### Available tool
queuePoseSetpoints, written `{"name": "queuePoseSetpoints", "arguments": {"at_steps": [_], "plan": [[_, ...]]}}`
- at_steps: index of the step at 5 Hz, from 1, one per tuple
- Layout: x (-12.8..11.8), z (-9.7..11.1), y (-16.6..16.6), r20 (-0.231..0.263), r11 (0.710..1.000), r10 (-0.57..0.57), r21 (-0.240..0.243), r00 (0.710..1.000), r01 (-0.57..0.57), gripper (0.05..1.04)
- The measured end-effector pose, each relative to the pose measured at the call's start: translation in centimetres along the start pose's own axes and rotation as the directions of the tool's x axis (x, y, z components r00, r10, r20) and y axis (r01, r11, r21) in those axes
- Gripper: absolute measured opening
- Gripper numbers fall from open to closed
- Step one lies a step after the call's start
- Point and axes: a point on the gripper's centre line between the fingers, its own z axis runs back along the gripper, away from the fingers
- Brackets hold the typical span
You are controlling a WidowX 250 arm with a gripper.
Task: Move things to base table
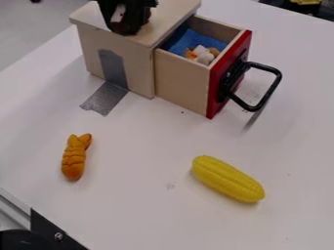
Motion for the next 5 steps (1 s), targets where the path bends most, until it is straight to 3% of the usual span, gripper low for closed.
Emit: {"name": "queuePoseSetpoints", "arguments": {"at_steps": [1, 2, 3, 4, 5], "plan": [[0.3, 0.0, 0.0, 0.004, 1.000, -0.002, 0.002, 1.000, 0.002, 0.864], [0.5, 0.7, -0.6, -0.005, 1.000, -0.022, 0.020, 1.000, 0.022, 1.008], [0.5, 2.3, -2.0, -0.004, 0.998, -0.061, 0.030, 0.998, 0.062, 1.000], [-0.2, 5.5, -3.2, 0.044, 0.995, -0.089, 0.044, 0.995, 0.087, 1.001], [-1.5, 6.3, -4.1, 0.040, 0.990, -0.124, 0.075, 0.991, 0.121, 1.001]]}}
